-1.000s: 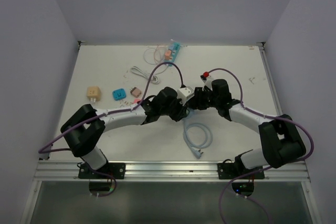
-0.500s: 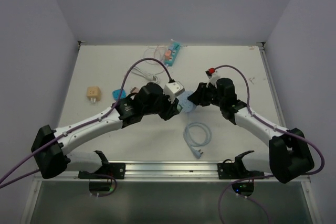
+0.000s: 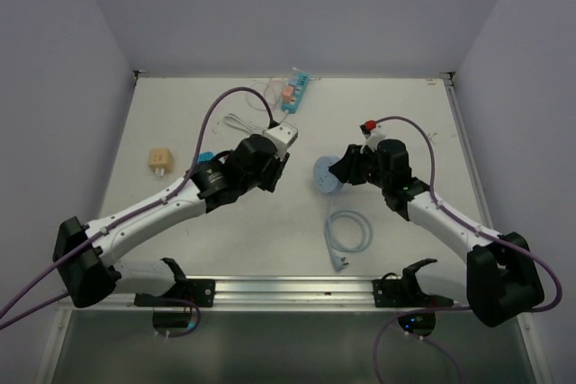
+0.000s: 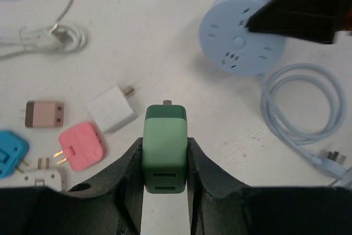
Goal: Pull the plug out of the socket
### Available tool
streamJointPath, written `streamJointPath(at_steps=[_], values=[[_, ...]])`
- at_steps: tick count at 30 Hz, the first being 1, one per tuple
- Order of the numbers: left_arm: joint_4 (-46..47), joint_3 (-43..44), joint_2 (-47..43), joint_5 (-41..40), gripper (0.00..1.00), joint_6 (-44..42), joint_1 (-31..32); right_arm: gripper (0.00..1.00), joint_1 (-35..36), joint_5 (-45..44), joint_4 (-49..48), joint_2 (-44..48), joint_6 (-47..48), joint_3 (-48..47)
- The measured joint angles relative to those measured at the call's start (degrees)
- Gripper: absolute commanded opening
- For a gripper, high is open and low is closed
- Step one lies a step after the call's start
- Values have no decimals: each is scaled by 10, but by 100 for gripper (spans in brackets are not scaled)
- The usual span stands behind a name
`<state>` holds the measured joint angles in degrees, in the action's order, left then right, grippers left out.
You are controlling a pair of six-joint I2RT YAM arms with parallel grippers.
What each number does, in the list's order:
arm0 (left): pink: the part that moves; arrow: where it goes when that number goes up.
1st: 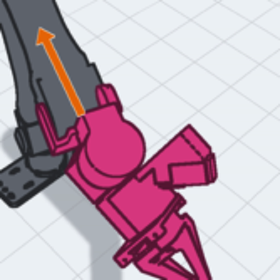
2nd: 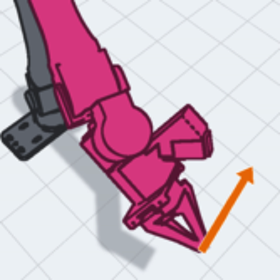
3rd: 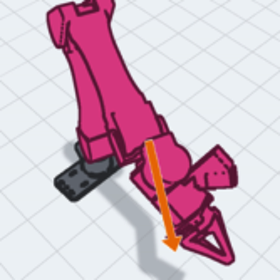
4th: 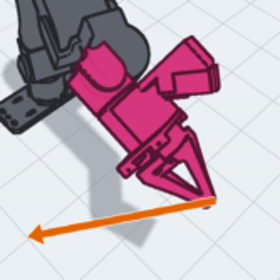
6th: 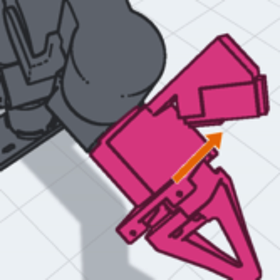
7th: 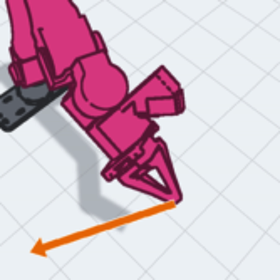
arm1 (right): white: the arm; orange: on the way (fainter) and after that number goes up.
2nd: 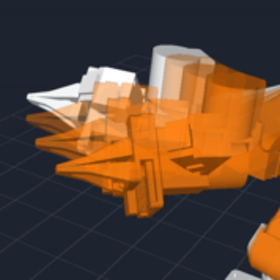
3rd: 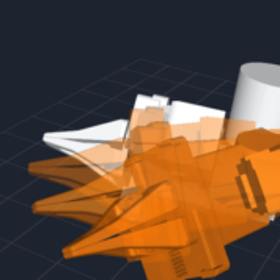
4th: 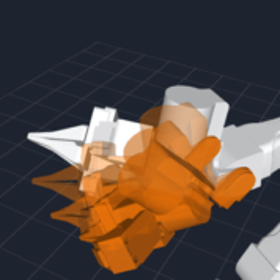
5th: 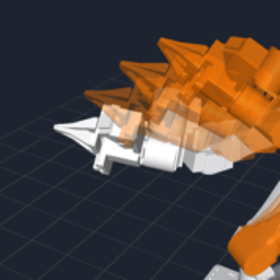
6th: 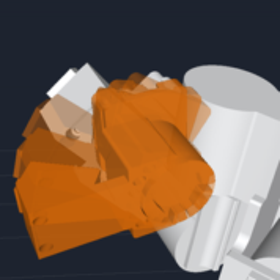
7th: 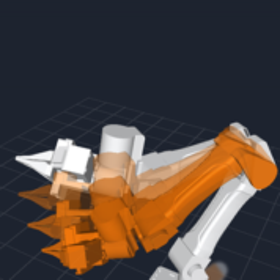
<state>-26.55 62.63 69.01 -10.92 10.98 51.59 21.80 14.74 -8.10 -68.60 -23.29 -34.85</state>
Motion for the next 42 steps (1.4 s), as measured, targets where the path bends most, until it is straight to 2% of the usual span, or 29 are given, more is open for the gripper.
streamJointPath(at_steps=[4, 10, 19, 25, 28, 29, 31, 32, 35, 40, 42], values=[[-33, -7, 96, -79, 4, 39, -43, 0, 0, 2, -5, 0, 0, 7], [-64, -20, 176, -156, 4, 81, -110, 0, 0, 3, -7, -3, -2, 12], [-71, -20, 263, -165, 8, 101, -97, 0, 0, 2, -12, -11, -6, 12], [-76, -13, 301, -181, 23, 111, -62, 0, 0, 2, -17, -23, -8, 12], [-82, 0, 316, -201, 36, 112, -56, 0, 0, 2, -18, -24, -9, 12], [-86, 5, 323, -209, 47, 113, -54, 0, 0, 2, -18, -24, -9, 12], [-88, 9, 333, -211, 59, 120, -48, 0, 0, 2, -18, -24, -9, 12], [-90, 9, 341, -211, 68, 123, -45, 0, 0, 2, -18, -24, -9, 12], [-97, 15, 349, -221, 81, 126, -36, 0, 0, 2, -18, -24, -10, 12], [-99, 17, 343, -217, 91, 131, -28, 0, 0, 1, -18, -24, -11, 12], [-101, 17, 337, -202, 92, 132, -27, 0, 0, 0, -18, -24, -11, 12]])
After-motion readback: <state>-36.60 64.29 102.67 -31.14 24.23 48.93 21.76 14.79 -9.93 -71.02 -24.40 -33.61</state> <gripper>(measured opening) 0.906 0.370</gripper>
